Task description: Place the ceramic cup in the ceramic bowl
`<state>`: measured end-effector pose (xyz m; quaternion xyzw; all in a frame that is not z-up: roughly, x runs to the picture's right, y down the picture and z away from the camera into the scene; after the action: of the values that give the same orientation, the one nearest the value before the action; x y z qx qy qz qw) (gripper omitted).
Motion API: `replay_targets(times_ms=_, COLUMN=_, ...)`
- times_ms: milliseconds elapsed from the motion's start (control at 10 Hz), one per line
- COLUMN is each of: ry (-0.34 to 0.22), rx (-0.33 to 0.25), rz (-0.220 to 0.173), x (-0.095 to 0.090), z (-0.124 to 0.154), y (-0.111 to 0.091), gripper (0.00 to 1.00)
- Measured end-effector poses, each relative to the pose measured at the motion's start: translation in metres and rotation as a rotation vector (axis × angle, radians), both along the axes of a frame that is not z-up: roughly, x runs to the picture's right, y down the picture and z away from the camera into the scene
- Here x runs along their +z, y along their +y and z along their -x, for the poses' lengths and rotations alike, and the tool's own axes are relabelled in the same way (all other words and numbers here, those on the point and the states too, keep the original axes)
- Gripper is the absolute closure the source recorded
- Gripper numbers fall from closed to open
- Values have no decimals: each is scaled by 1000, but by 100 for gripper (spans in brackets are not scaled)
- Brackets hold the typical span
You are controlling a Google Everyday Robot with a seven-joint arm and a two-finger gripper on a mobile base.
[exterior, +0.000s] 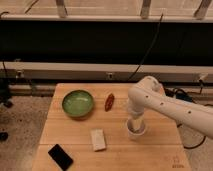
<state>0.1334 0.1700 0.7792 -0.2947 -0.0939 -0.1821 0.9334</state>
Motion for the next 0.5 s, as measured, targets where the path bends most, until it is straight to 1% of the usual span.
replay_targets(times_ms=100, ry=0, rx=-12, rz=11, x=3, z=-1, y=3, gripper=39)
replay_targets(times_ms=300, ry=3, rx=-23, rz=29, x=5, z=-8, y=4, gripper=61)
replay_targets(times_ms=400, ry=2, rx=-25, rz=33, x=3, z=-12, y=3, gripper=72)
replay_targets(times_ms=500, ry=0, rx=-26, rz=29, x=1, z=-15, y=-1, gripper=80)
